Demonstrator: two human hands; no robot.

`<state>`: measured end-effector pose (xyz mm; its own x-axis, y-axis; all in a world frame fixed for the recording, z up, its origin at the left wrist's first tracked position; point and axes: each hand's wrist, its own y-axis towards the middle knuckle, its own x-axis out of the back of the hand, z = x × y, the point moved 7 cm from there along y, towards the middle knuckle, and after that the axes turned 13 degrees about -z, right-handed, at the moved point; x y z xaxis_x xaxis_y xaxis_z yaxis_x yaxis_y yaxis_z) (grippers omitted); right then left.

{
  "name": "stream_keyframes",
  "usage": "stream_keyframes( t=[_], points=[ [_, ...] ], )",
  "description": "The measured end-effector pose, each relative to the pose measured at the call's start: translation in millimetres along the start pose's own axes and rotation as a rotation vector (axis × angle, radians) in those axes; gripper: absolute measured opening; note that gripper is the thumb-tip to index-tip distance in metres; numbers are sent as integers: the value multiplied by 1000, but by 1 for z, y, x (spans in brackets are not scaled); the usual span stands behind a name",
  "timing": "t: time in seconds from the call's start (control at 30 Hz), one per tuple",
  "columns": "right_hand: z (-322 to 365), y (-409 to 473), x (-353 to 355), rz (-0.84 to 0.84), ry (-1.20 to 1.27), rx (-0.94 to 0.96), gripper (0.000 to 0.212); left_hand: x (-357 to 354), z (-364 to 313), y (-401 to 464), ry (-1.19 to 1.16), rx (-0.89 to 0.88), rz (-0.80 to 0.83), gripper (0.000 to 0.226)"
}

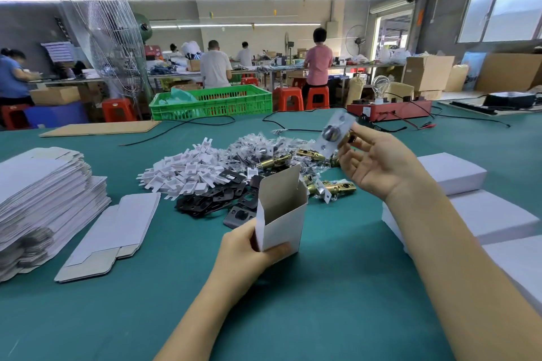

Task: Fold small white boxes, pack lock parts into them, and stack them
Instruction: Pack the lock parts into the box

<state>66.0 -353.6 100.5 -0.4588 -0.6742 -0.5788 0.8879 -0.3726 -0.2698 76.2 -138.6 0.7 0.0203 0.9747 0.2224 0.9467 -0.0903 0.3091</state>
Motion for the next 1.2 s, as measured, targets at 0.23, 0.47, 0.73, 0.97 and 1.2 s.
stream_keyframes(
  t=[0.23,0.47,0.73,0.97,1.2],
  points=[
    [-13,-11,-17,202,-74,-97,37,4,-1,0,48,-37,-68,33],
    [-13,-20,-28,261,-323,50,21,4,-3,-2,91,-54,-74,35],
    [2,-32,-40,181,-541,396,13,5,-4,-3,110,-45,-78,34],
    [-1,-58,-64,118,-992,960,21,4,1,-2,111,-1,-118,25],
    [-18,-69,-77,175,-1201,1171,25,4,0,-2,171,-39,-136,27]
  ],
)
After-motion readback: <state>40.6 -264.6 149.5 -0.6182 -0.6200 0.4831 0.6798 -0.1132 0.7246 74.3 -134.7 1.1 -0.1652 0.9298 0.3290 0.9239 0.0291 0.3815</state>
